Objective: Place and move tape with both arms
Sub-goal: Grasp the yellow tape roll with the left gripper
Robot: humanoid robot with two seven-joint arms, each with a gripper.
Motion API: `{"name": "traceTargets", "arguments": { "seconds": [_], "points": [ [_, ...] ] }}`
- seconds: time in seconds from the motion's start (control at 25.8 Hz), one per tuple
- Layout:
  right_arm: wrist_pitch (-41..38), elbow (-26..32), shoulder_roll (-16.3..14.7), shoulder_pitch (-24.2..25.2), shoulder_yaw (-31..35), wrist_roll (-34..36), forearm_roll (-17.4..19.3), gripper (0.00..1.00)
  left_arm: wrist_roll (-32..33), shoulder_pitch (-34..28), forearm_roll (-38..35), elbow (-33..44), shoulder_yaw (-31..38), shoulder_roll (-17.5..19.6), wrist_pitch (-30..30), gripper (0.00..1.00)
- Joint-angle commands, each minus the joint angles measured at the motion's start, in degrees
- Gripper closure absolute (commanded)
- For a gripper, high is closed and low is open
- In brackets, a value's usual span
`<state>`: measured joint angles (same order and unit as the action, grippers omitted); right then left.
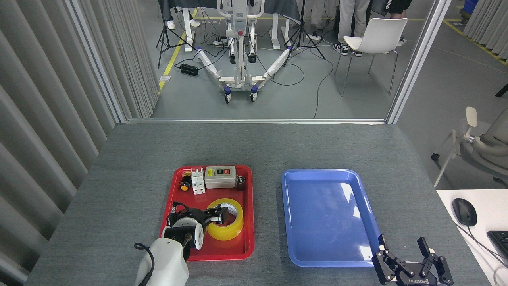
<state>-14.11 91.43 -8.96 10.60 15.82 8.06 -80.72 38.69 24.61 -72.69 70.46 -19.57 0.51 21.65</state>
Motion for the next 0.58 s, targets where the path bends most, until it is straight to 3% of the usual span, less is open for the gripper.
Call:
{"name": "traceTargets", "arguments": {
  "seconds": [0.0,0.12,0.35,0.54],
  "points": [
    [0.40,-0.02,0.00,-0.05,0.09,0.02,0.04,0.00,0.42,3.69,0.18,-4.71,-1.70,0.02,0.68,0.00],
    [0.40,-0.02,0.00,-0.05,0.00,-0.07,0.04,0.00,1.74,5.80,1.24,-7.00,-2.84,0.02,0.68,0.00],
    [0.31,-0.02,0.00,0.04,0.00,0.02,0.04,0.00,12.03,8.70,2.64,-10.51,-4.69,-0.34,2.17,0.00],
    [0.31,-0.02,0.00,-0.05,0.00,-0.07,0.04,0.00,13.08,10.72,4.31,-14.47,-6.36,-0.42,2.26,0.00]
  ]
}}
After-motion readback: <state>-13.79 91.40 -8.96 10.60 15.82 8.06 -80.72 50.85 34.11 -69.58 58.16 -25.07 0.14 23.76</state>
